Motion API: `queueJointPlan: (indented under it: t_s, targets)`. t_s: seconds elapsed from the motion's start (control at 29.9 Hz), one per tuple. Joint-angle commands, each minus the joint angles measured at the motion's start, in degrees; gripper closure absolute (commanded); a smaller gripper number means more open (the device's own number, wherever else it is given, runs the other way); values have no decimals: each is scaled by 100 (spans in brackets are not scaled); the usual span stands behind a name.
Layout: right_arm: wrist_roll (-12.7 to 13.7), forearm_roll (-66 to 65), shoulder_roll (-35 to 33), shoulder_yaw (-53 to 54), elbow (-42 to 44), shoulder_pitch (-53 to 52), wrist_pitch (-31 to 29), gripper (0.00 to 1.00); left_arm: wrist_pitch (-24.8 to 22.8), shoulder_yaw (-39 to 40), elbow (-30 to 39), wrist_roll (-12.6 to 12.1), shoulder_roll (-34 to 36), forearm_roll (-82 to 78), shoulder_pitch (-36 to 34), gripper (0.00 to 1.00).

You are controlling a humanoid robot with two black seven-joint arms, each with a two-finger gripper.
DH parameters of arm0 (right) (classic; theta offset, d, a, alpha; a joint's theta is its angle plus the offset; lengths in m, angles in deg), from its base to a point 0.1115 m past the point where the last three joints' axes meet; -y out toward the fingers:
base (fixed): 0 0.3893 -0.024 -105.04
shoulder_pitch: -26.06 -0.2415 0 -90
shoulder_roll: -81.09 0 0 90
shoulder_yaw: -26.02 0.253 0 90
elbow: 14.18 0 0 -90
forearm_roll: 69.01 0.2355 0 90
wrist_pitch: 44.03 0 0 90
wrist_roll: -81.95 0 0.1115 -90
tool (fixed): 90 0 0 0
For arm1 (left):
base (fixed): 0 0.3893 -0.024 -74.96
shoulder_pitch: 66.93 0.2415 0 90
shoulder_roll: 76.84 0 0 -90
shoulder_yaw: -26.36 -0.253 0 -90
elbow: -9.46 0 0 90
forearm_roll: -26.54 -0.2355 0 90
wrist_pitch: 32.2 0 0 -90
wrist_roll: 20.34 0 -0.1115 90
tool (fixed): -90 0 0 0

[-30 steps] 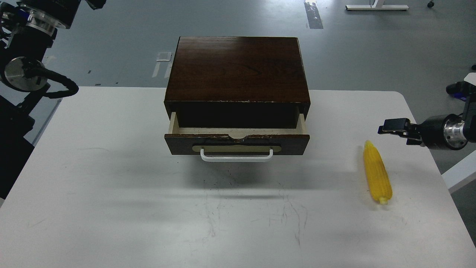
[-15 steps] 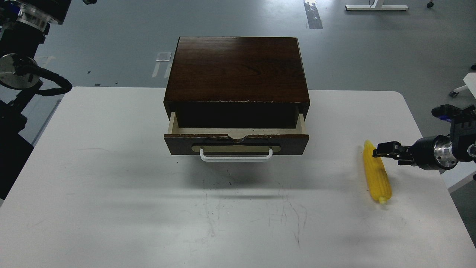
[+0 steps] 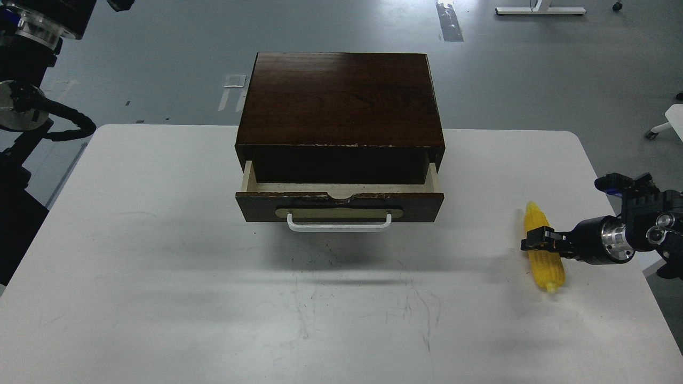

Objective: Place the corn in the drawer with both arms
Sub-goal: 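Reach the right gripper to the yellow corn cob and grasp it, then lift the corn with the right gripper and carry it over the drawer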

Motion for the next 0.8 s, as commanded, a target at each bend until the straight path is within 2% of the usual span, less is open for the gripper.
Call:
queueJointPlan:
  t_s: [0.0, 0.07, 0.33, 0.47, 0.5, 0.6, 0.77]
  targets:
    - [-5, -12, -43, 8, -6, -118, 0, 93, 0, -16, 1, 0, -9, -1, -2, 2]
    - [-5, -12, -60, 8, 3, -224, 0, 100, 0, -24, 1, 0, -9, -1, -2, 2]
    - [-75, -12, -421, 17, -15, -1848, 41, 100, 0, -77, 27, 0, 26, -28, -20, 2]
    - [-128, -713, -456, 34, -260, -2990, 41, 100, 0, -86, 27, 0, 26, -36, -20, 2]
    - [-128, -715, -456, 34, -261, -2993, 41, 100, 0, -86, 27, 0, 26, -36, -20, 2]
    - [-269, -1277, -412, 43, -699, -3686, 41, 100, 0, -86, 27, 0, 35, -28, -20, 2]
    - [-269, -1786, -9, 43, -1945, -4389, 41, 100, 0, -77, 36, 0, 131, -28, -20, 2]
